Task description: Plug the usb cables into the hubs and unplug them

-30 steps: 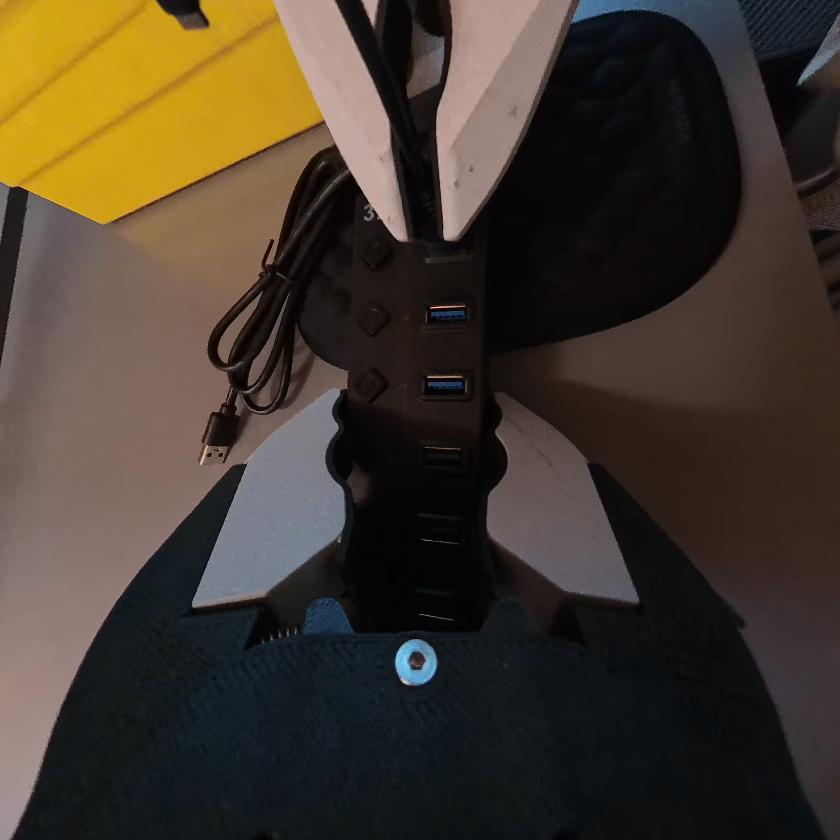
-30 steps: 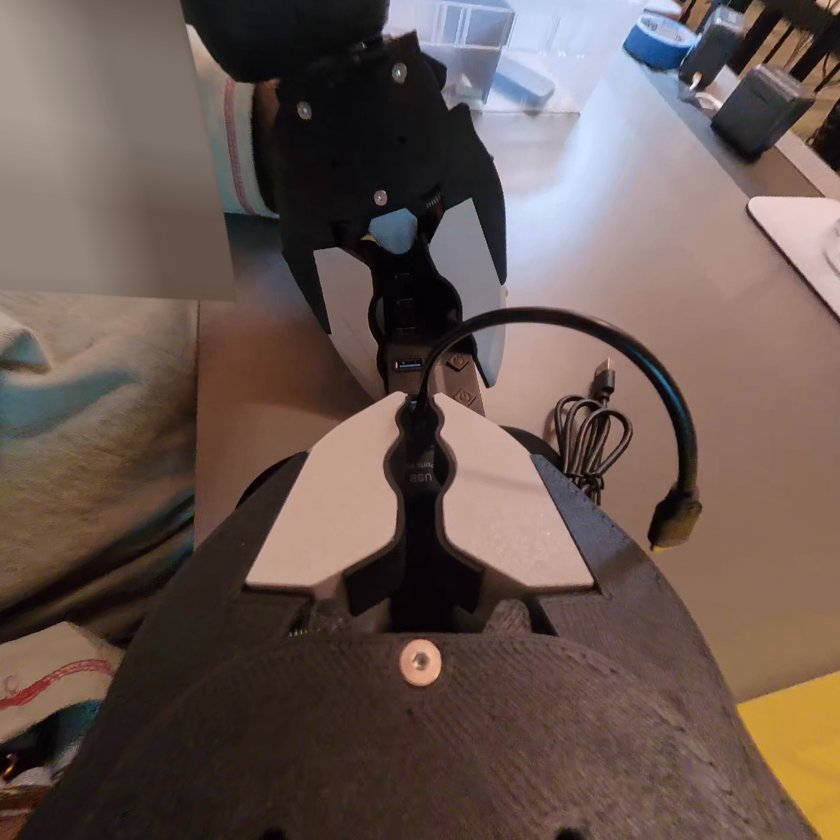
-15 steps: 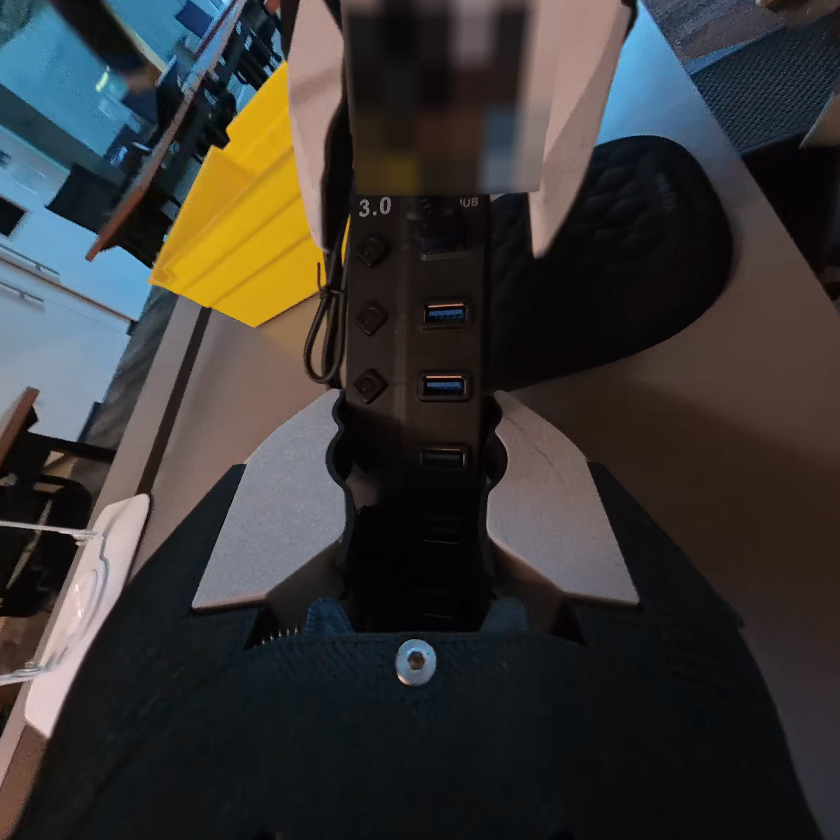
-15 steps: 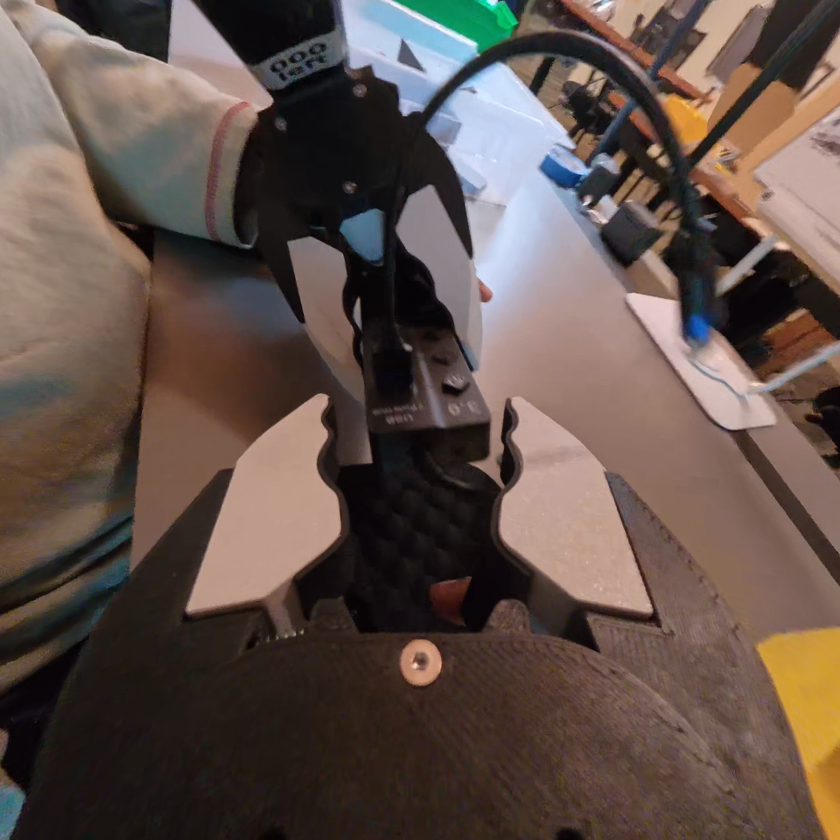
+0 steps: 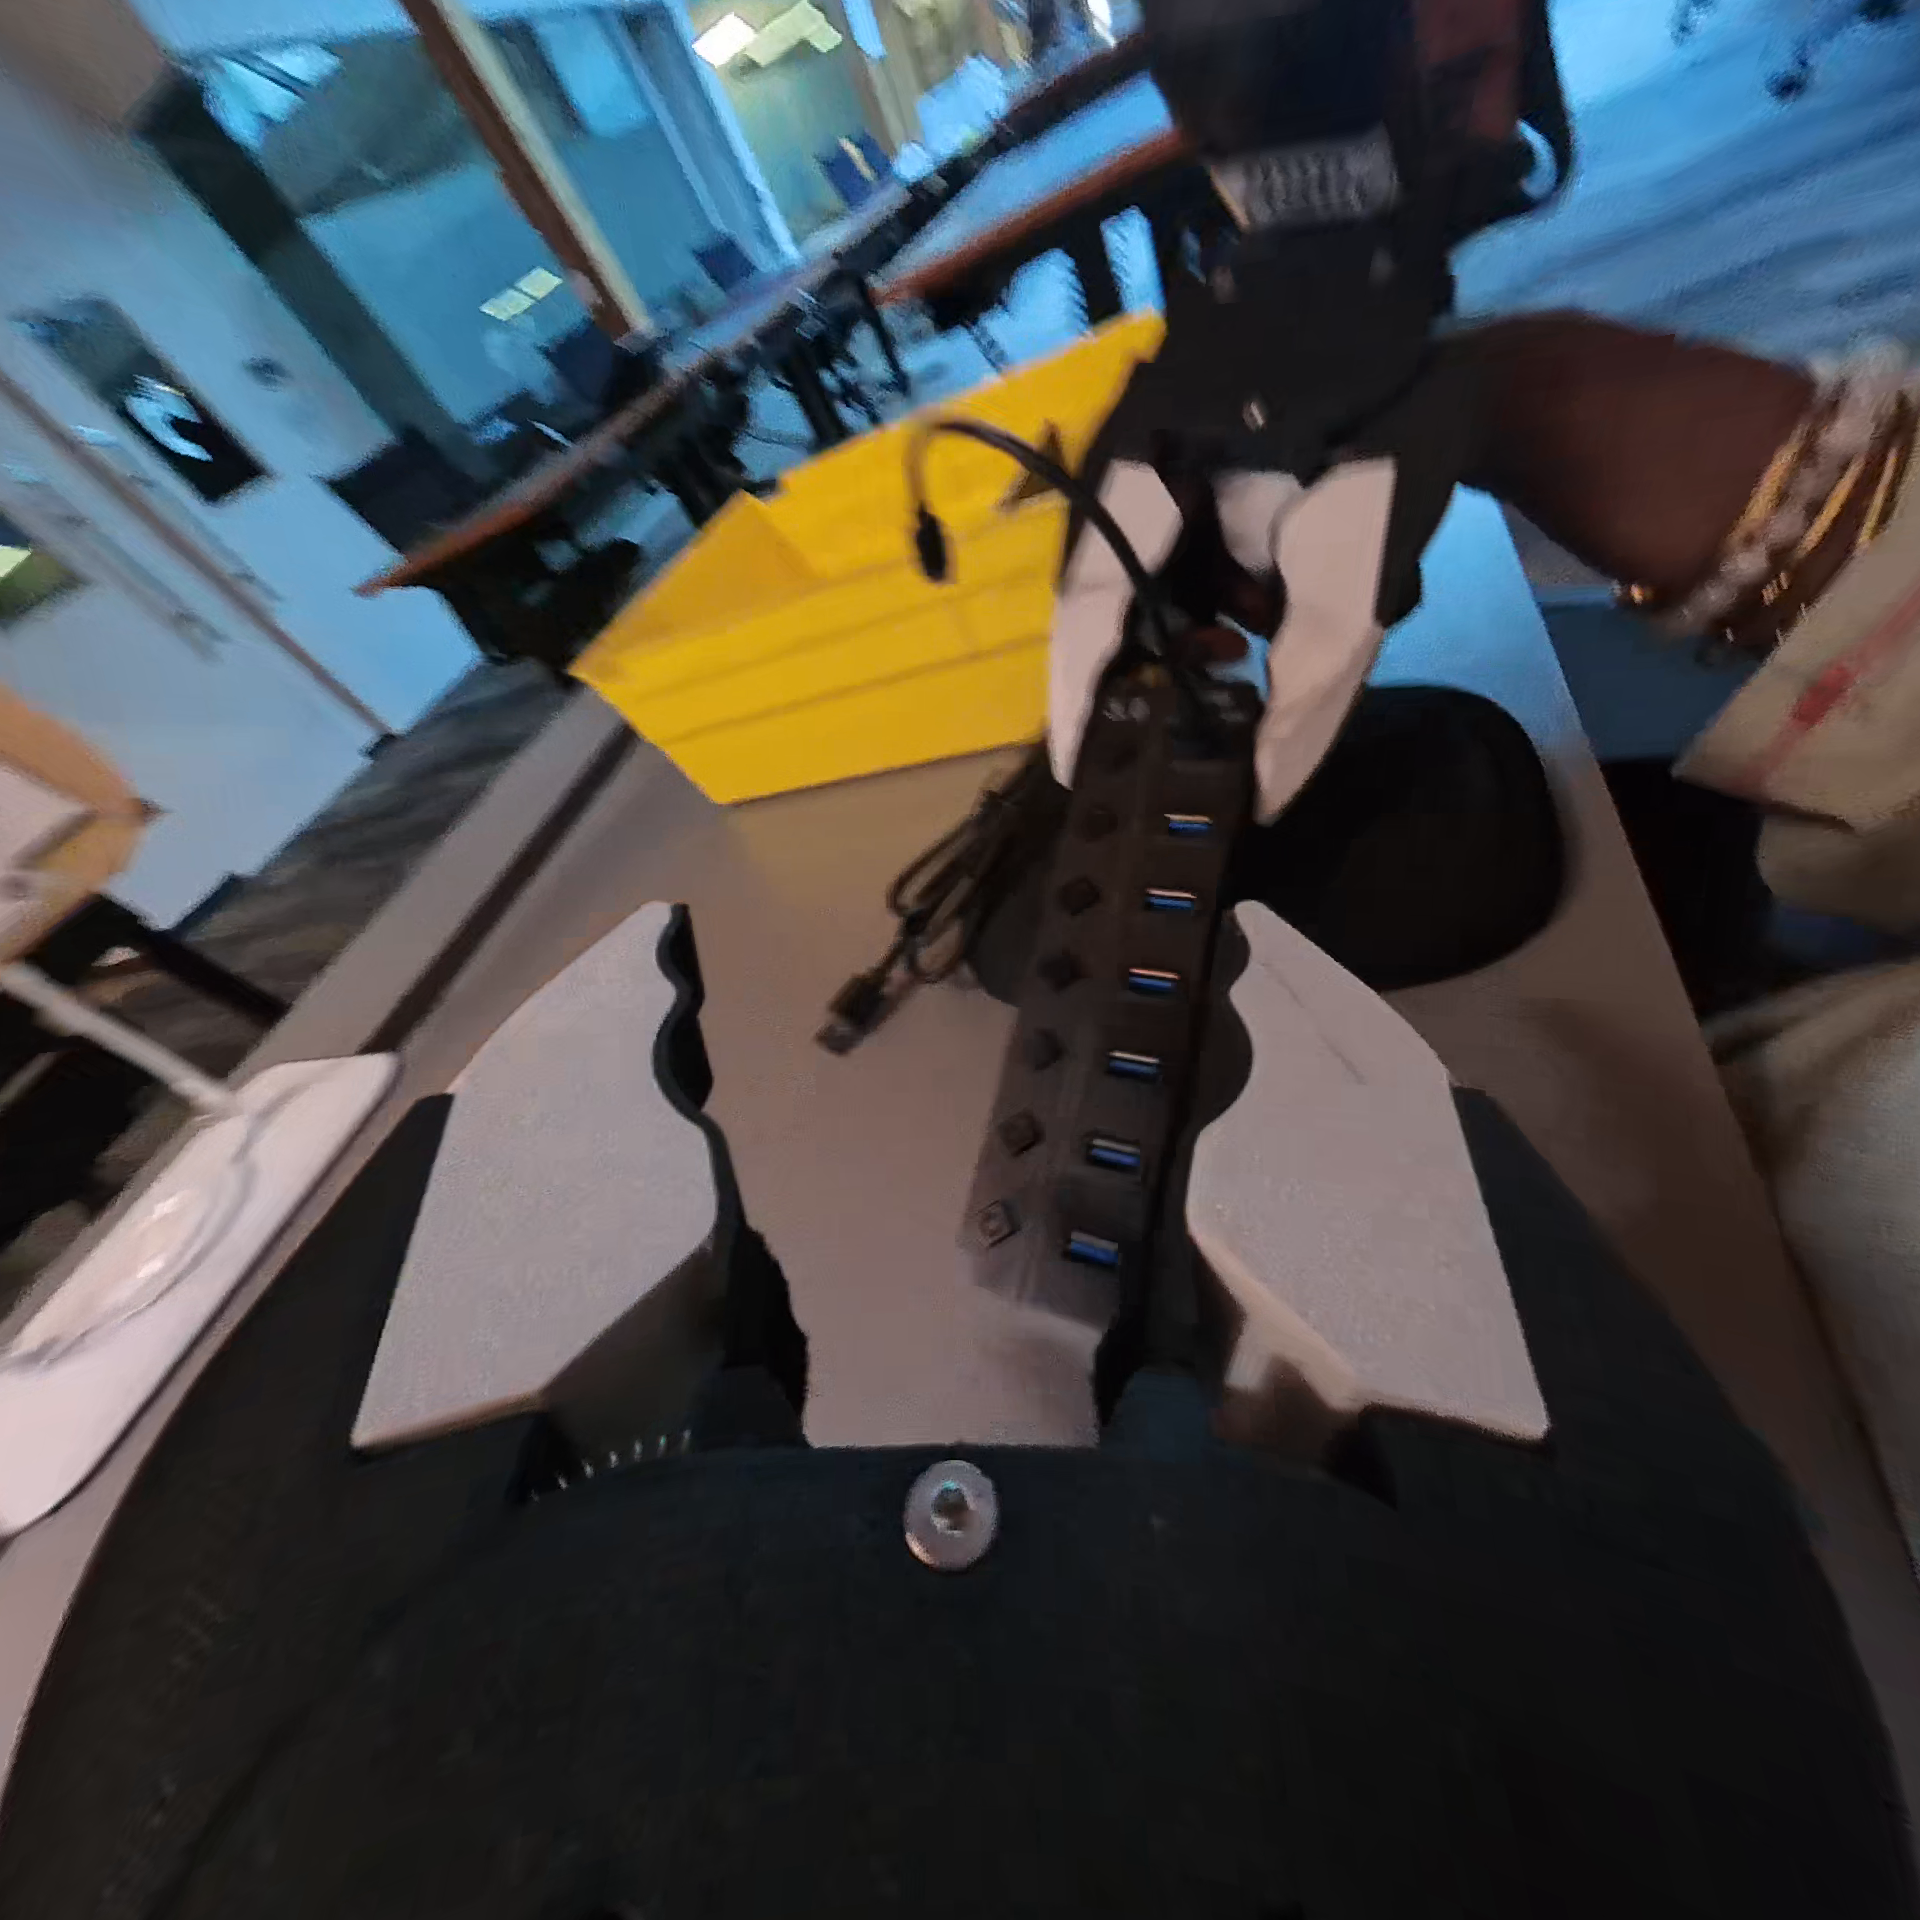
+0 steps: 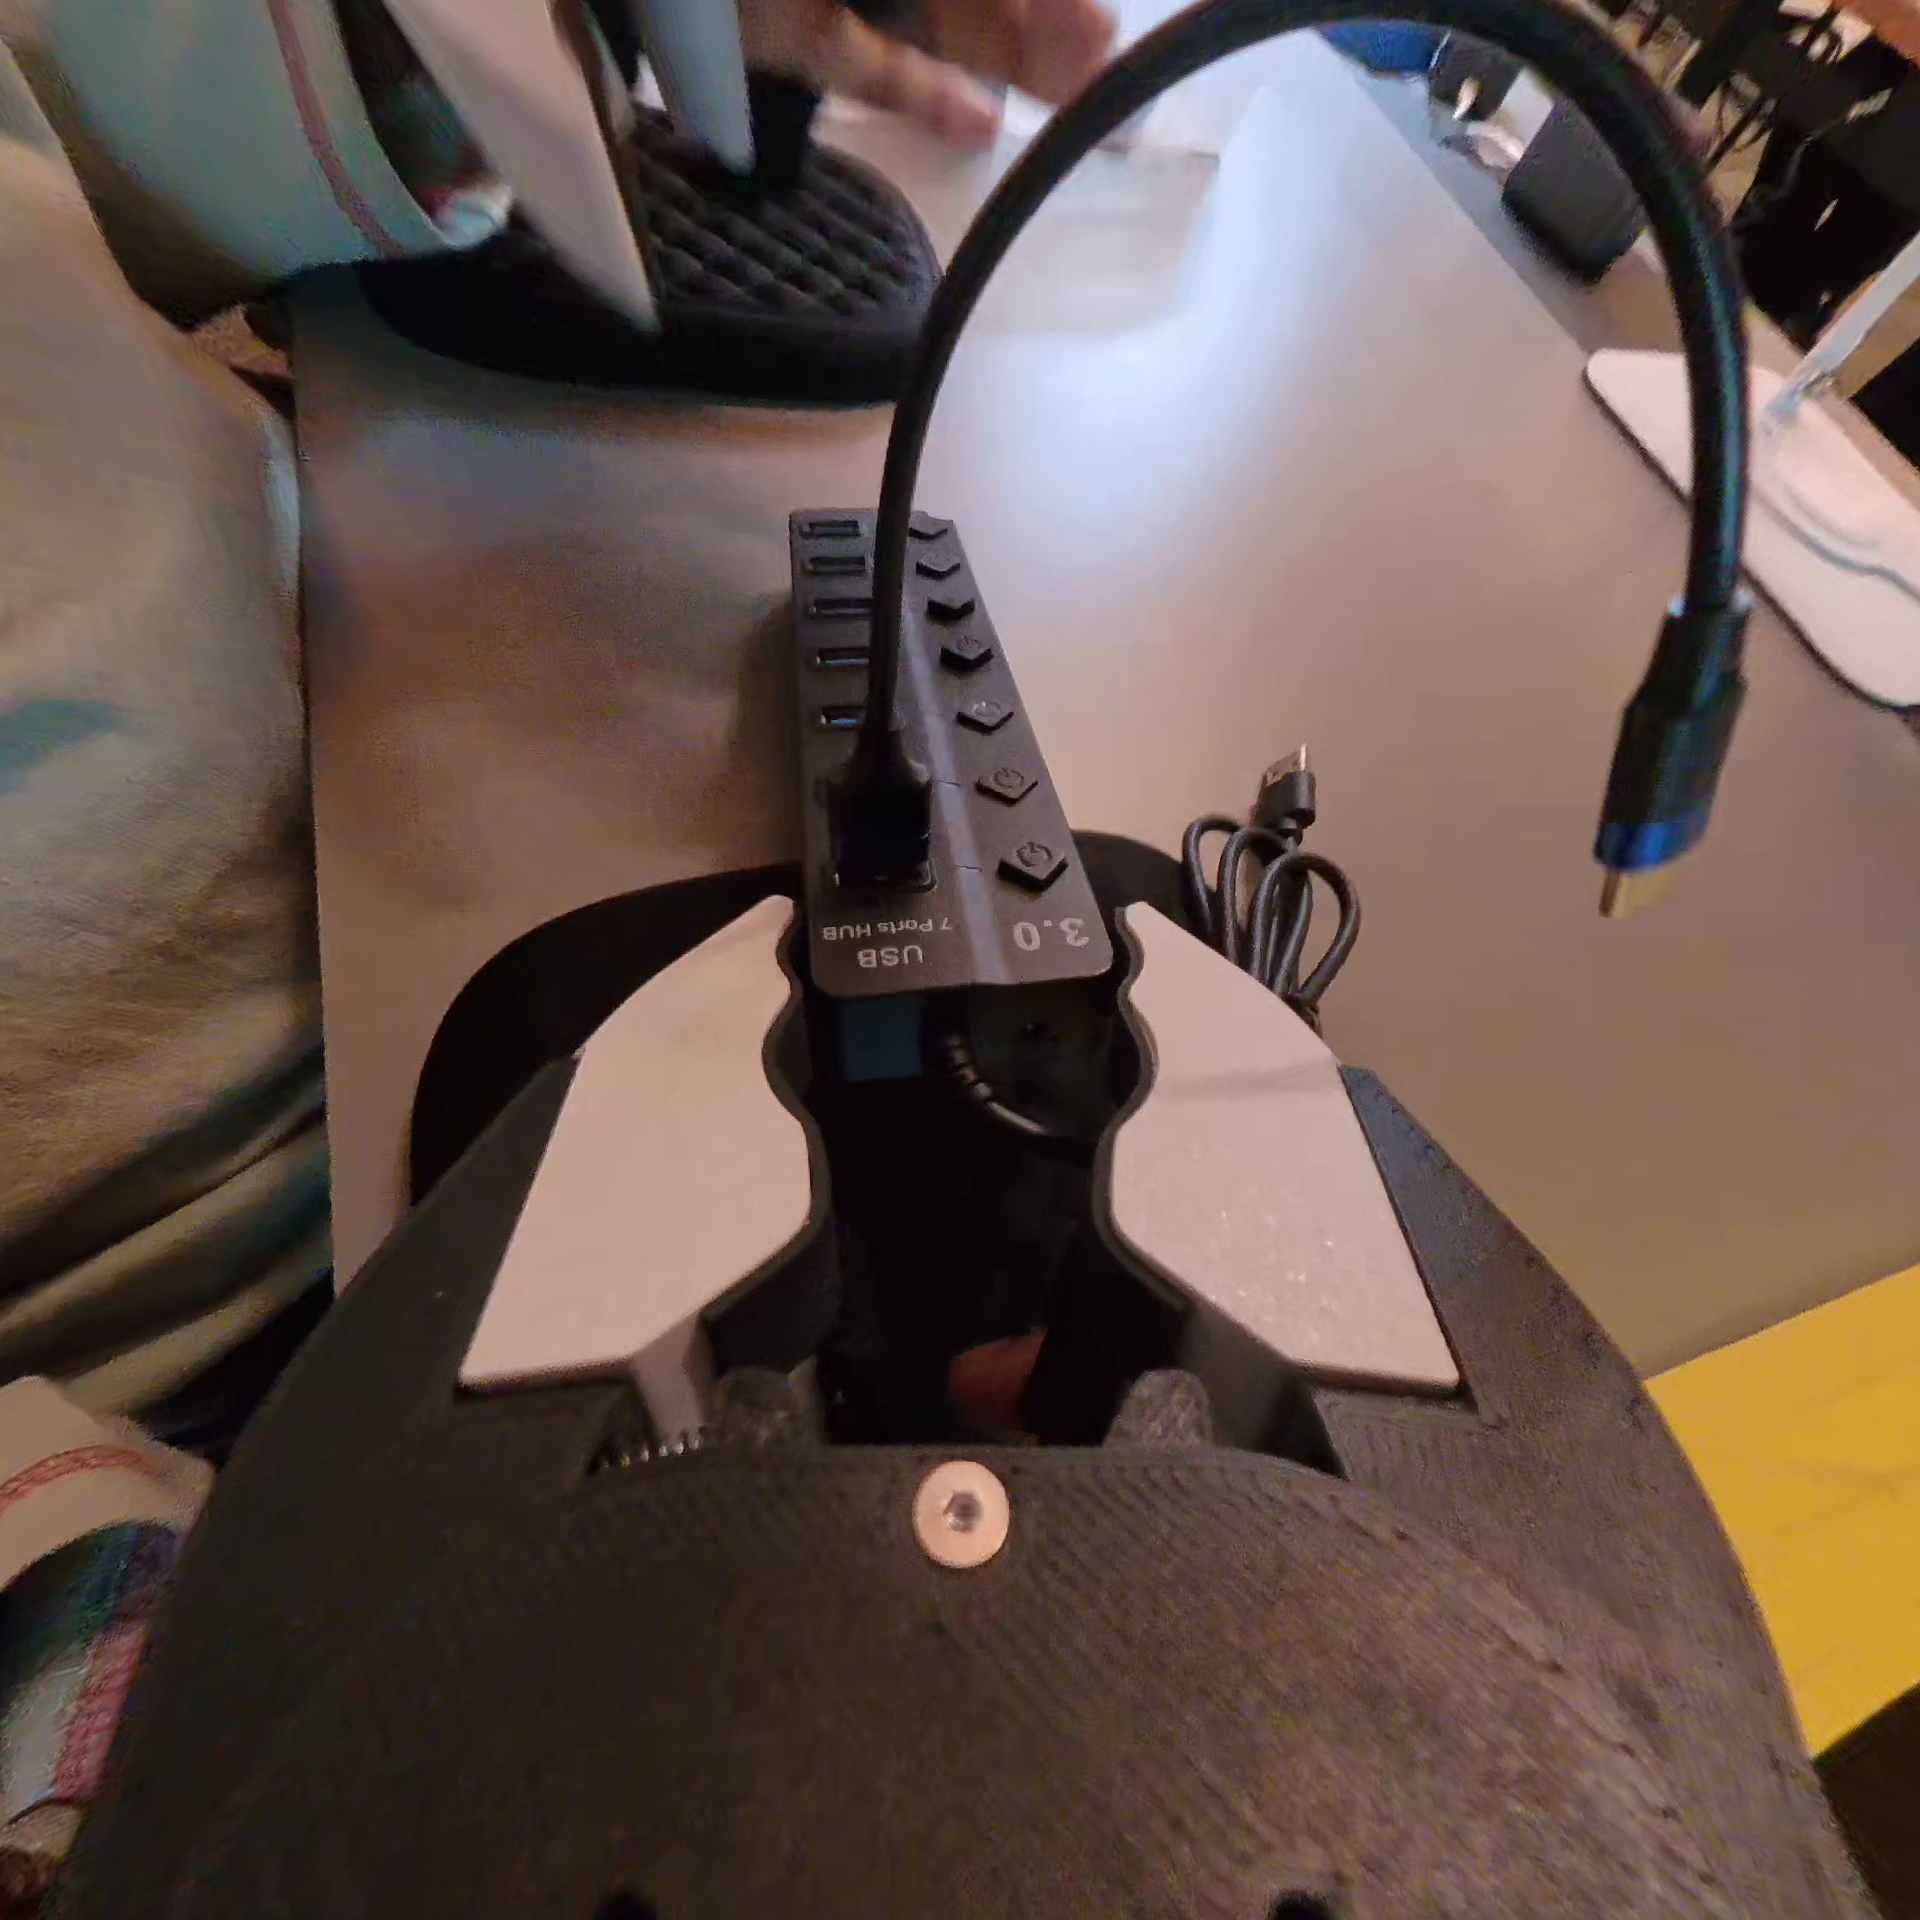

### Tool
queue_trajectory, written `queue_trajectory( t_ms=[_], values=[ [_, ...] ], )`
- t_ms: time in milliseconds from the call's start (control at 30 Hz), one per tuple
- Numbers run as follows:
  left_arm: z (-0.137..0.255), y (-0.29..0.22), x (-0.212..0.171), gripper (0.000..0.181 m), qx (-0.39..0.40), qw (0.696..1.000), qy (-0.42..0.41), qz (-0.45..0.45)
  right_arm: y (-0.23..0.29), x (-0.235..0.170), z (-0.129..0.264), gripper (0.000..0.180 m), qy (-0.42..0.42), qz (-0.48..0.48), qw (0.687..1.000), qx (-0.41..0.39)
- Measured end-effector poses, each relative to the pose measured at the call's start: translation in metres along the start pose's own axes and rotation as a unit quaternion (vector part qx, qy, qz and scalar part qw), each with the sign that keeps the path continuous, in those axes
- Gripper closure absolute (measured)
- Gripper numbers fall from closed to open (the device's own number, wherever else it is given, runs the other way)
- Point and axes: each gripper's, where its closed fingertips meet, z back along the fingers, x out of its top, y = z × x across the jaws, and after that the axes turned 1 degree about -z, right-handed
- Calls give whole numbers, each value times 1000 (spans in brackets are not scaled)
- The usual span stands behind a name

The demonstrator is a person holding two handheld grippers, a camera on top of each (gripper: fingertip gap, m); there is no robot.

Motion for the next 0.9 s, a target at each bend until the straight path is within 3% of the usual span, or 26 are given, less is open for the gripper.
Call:
queue_trajectory(
  t_ms=[133,267,367,500,600,667,900],
  values=[
    [76,53,35,104,139,987,-74,-26,-5,-13,0,121,38,-10,999,-15],
    [178,116,8,123,295,954,46,-12,-21,11,27,98,-37,-4,996,-84],
    [265,141,-48,132,390,899,186,75,-31,32,57,91,-98,33,983,-149],
    [362,143,-129,134,494,766,359,201,-32,57,87,91,-157,78,962,-208],
    [372,128,-173,134,473,726,391,310,-30,67,95,93,-164,103,954,-229],
    [368,122,-192,134,458,716,401,342,-29,70,93,95,-158,115,953,-230],
    [363,118,-229,148,459,674,435,382,-22,79,83,102,-140,135,955,-224]
  ],
)
